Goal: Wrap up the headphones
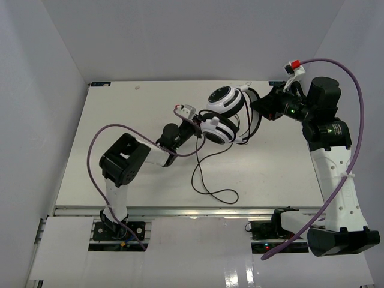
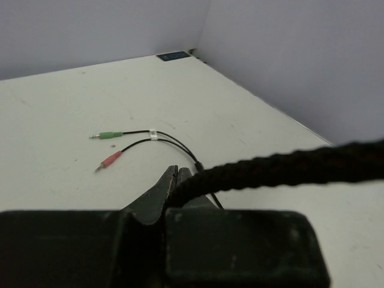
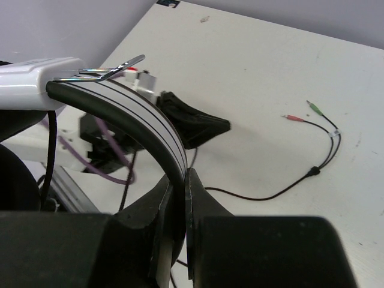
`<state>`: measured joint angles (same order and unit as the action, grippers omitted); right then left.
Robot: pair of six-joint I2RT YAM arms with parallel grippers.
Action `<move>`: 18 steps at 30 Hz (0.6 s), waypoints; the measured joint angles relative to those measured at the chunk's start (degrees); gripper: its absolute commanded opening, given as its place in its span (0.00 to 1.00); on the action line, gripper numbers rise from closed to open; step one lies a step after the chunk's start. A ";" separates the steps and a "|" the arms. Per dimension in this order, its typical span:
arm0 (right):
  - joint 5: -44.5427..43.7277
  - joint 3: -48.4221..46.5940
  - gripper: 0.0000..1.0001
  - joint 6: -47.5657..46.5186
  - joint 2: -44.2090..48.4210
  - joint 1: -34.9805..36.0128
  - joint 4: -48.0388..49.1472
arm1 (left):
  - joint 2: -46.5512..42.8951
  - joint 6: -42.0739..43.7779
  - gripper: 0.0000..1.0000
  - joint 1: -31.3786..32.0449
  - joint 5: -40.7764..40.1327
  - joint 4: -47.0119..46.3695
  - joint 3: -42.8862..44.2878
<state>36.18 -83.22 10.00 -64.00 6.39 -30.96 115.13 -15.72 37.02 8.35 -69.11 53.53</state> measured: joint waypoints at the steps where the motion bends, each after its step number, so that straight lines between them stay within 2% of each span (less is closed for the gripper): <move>1: -1.00 0.00 0.08 -0.71 -0.08 0.00 -0.36 | -2.23 -0.04 0.00 -0.96 3.35 1.32 -0.84; 5: -2.97 -0.01 0.08 -4.27 -0.97 0.00 -1.71 | -11.64 -0.66 0.00 -5.19 18.54 7.55 -1.46; 9: -1.15 -0.02 0.08 -10.18 -1.99 -0.04 -3.37 | -18.70 -1.26 0.00 -9.83 33.93 14.69 -1.34; 14: 0.46 -0.54 0.08 -19.64 -2.23 0.71 -6.66 | -19.49 -4.48 0.00 -16.26 49.04 25.05 -0.67; 18: -0.99 -0.66 0.08 -26.19 -2.25 4.62 -9.26 | -16.18 -2.25 0.00 -19.81 54.52 42.01 6.58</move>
<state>35.19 -83.88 -16.19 -66.25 11.01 -40.22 98.94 -17.97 17.21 62.87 -27.10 60.11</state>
